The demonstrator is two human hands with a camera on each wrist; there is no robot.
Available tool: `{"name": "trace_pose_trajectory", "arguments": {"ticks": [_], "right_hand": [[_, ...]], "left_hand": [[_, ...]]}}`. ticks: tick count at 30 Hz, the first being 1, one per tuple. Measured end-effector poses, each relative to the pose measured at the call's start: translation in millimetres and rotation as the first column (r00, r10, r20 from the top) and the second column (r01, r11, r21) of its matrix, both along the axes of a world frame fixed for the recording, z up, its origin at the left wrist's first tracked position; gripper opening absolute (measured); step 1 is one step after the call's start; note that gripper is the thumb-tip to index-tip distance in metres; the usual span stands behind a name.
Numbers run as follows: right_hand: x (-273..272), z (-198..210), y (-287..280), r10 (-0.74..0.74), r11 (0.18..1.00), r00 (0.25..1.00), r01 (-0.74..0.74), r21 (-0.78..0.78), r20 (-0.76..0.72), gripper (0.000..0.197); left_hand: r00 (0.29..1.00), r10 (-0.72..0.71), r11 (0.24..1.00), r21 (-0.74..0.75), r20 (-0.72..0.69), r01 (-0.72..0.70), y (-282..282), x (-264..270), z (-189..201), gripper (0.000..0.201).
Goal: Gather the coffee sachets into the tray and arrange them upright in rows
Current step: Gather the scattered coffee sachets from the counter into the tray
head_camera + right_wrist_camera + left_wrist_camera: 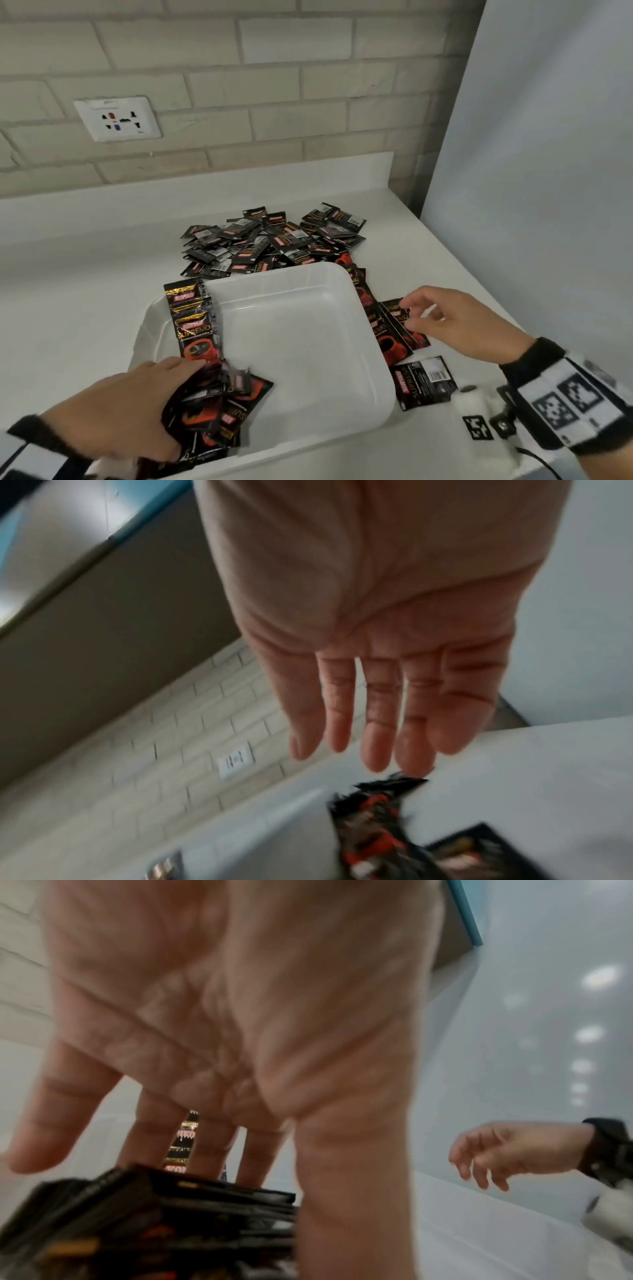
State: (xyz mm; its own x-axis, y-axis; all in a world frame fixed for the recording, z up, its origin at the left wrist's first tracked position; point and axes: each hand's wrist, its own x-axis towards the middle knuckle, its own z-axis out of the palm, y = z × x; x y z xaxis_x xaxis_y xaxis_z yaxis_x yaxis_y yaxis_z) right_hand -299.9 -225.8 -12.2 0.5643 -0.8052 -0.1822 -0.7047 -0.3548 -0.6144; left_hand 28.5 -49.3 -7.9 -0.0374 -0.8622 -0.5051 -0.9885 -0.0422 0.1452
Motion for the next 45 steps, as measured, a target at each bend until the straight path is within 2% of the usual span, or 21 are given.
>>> {"name": "trace_pose_trajectory", "arguments": {"ticks": [1, 4, 6, 10, 13, 16, 20, 24, 30, 33, 36, 40, 43, 45], "right_hand": [[-2, -7, -2, 0.017, 1.0, 0.994, -0.017, 0.001, -0.106, 0.02], [-5, -24, -4, 0.068, 0.998, 0.935, -0.059, 0.037, -0.347, 0.048], [-3, -32, -5, 0.049, 0.997, 0.933, -0.022, 0.08, -0.357, 0.063], [15, -39, -16, -0.041, 0.995, 0.958, 0.064, 0.073, -0.284, 0.073], [30, -46, -22, -0.039, 0.997, 0.933, 0.062, 0.054, -0.357, 0.078], [35, -46, -26, -0.064, 0.986, 0.947, 0.109, 0.129, -0.314, 0.069], [40, -45, -27, -0.054, 0.982, 0.967, 0.097, 0.163, -0.248, 0.029], [39, -48, -35, -0.086, 0.972, 0.979, 0.124, 0.199, -0.186, 0.043], [17, -38, -44, -0.234, 0.929, 0.972, 0.229, 0.291, -0.017, 0.022], [9, -21, -39, -0.332, 0.918, 0.933, 0.286, 0.274, 0.141, 0.018], [11, 3, -24, -0.371, 0.917, 0.876, 0.293, 0.27, 0.309, 0.018], [29, 28, 16, -0.273, 0.933, 0.848, 0.118, 0.339, 0.455, 0.025], [48, 30, 42, -0.161, 0.928, 0.824, -0.061, 0.367, 0.544, 0.022], [55, 22, 47, -0.135, 0.922, 0.806, -0.11, 0.371, 0.576, 0.024]], "left_hand": [[1.0, -0.003, 1.0, -0.002, -0.008, 0.003, 0, -1, 1, 0.066], [1.0, 0.014, 0.997, -0.081, 0.013, -0.013, 2, 1, 0, 0.076], [0.996, 0.037, 0.983, -0.184, 0.081, -0.022, 3, 4, -4, 0.09], [0.994, 0.081, 0.951, -0.304, 0.078, -0.054, 3, 0, 6, 0.072], [0.997, 0.082, 0.931, -0.359, 0.009, -0.073, 0, -11, 12, 0.069], [0.989, 0.076, 0.907, -0.403, -0.13, -0.123, -7, -27, 19, 0.06], [0.967, 0.072, 0.895, -0.411, -0.246, -0.172, -20, -48, 22, 0.053], [0.936, 0.048, 0.871, -0.444, -0.349, -0.21, -32, -57, 16, 0.049], [0.873, 0.043, 0.85, -0.441, -0.487, -0.287, -39, -68, 9, 0.04], [0.775, 0.083, 0.852, -0.359, -0.626, -0.381, -46, -72, 6, 0.033], [0.621, 0.104, 0.836, -0.27, -0.777, -0.478, -54, -81, 11, 0.031], [0.355, 0.127, 0.851, -0.082, -0.926, -0.519, -63, -100, 16, 0.04], [0.263, 0.165, 0.856, 0.005, -0.951, -0.517, -68, -111, 14, 0.036], [0.201, 0.179, 0.837, 0.042, -0.963, -0.545, -68, -112, 9, 0.033]]}}
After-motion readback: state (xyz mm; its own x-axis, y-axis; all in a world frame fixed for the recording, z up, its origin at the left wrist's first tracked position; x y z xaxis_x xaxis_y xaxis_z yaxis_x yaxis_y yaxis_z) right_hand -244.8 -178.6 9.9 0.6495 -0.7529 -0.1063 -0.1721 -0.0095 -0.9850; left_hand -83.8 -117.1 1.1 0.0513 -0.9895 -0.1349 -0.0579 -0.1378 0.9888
